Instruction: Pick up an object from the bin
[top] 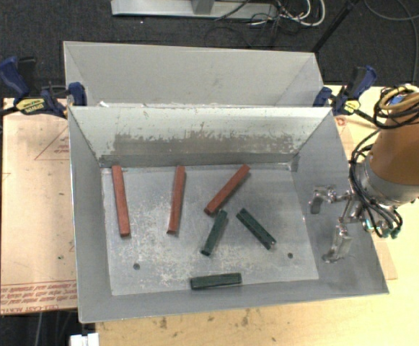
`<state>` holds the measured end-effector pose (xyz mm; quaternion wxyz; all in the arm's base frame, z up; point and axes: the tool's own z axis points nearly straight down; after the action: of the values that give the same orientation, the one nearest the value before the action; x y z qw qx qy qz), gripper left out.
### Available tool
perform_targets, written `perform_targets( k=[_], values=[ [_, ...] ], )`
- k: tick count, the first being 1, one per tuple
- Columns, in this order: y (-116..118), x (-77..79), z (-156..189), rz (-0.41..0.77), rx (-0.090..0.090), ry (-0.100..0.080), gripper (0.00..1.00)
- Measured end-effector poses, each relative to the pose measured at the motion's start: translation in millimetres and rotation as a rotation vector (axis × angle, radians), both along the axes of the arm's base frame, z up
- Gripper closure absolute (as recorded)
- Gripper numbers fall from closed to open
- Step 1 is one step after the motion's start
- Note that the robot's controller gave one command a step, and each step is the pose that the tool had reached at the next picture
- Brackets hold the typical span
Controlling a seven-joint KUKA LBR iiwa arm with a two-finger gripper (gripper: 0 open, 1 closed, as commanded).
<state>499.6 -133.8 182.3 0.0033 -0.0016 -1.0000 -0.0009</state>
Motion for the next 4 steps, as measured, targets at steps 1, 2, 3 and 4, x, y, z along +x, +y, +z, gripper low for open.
perform_targets(
  k=[1,2,3,4],
  values=[
    [0.5,1.9,3.6,0.003,-0.002,-0.007,0.0],
    [24.5,22.3,-16.8,0.068,-0.006,-0.013,0.0],
    [61.0,21.6,-64.2,0.144,0.001,-0.01,0.0],
    [56.0,49.3,-91.0,0.115,-0.001,-0.012,0.0]
  ],
)
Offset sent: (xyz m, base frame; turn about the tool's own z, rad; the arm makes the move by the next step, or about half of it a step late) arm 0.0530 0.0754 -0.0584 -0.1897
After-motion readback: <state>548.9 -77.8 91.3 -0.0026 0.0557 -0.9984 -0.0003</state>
